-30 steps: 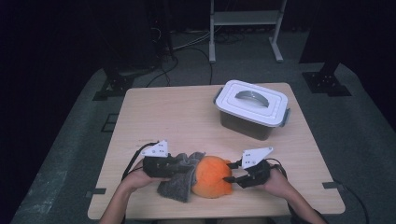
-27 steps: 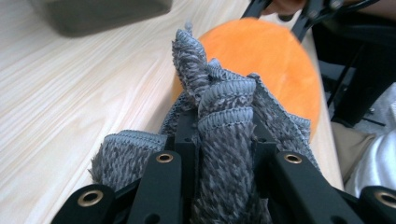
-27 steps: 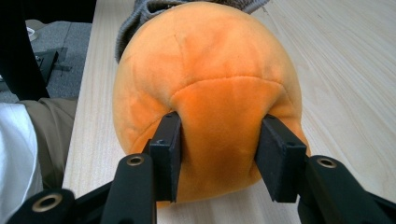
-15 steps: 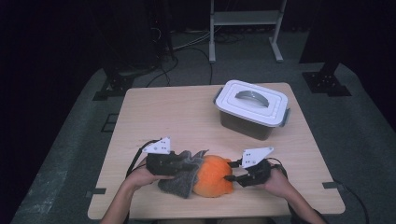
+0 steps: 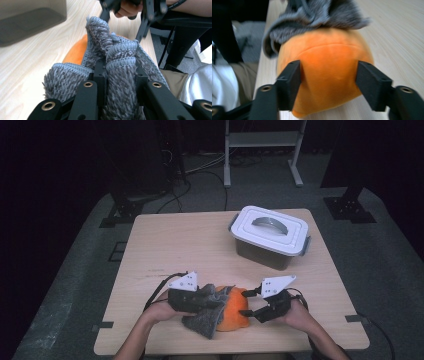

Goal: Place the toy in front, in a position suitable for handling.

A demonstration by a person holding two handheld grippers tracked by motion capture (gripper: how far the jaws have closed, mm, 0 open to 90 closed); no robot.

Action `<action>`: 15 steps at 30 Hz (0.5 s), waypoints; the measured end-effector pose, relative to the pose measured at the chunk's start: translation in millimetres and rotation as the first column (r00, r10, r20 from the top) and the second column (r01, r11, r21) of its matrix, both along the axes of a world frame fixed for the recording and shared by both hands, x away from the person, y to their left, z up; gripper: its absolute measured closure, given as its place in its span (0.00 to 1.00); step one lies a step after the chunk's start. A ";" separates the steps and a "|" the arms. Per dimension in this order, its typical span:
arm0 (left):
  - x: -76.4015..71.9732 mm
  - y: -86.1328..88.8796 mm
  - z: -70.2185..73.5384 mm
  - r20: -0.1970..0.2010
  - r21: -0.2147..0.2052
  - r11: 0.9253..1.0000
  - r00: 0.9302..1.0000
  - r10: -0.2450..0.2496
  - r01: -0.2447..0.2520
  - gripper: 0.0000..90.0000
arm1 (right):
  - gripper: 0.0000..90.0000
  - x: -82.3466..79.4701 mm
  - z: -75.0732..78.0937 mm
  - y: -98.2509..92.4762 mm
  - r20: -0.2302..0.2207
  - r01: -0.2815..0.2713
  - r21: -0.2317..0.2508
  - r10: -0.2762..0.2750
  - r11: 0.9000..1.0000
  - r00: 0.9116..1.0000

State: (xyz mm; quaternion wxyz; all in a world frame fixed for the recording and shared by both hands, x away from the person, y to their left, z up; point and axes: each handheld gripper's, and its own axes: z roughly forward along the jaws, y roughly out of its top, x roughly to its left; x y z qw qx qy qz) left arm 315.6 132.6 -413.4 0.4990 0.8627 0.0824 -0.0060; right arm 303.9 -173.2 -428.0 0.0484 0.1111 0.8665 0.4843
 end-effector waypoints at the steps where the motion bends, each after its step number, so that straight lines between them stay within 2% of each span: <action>1: 0.0 0.0 0.0 0.000 0.000 1.000 1.000 0.000 0.000 0.80 | 0.38 0.0 0.0 0.0 0.000 0.000 0.000 0.000 1.000 1.000; 2: -0.9 3.0 -0.9 -0.002 0.005 1.000 1.000 0.003 -0.003 0.80 | 0.28 6.2 0.0 -2.5 -0.037 -0.001 0.032 0.002 0.999 0.999; 4: -1.8 5.3 -1.2 0.002 0.014 1.000 1.000 0.003 -0.003 0.80 | 0.26 10.4 -2.8 -0.6 -0.050 -0.004 0.014 0.004 1.000 0.999; 5: -1.8 5.3 -1.2 0.002 0.014 1.000 1.000 0.003 -0.003 0.80 | 0.26 10.4 -2.8 -0.6 -0.050 -0.004 0.014 0.004 1.000 0.999; 6: -2.4 7.7 -2.4 0.000 0.015 1.000 1.000 0.012 -0.012 0.80 | 0.22 10.9 -6.5 4.4 -0.050 -0.008 0.004 0.008 1.000 0.999; 8: -2.4 9.1 -3.2 -0.004 0.012 1.000 1.000 0.016 -0.015 0.80 | 0.22 10.3 -7.2 7.2 -0.047 -0.010 0.003 0.010 1.000 0.999; 10: -2.5 7.7 -3.6 -0.004 0.020 1.000 1.000 0.024 -0.024 0.80 | 0.28 8.2 -7.4 15.6 -0.023 -0.007 -0.013 0.007 1.000 1.000; 11: -2.5 7.7 -3.6 -0.004 0.020 1.000 1.000 0.024 -0.024 0.80 | 0.28 8.2 -7.4 15.6 -0.023 -0.007 -0.013 0.007 1.000 1.000; 15: -2.1 2.5 -0.2 0.007 0.038 0.999 1.000 0.020 -0.020 0.80 | 0.47 4.8 -7.3 21.6 0.023 -0.012 -0.045 0.013 0.999 1.000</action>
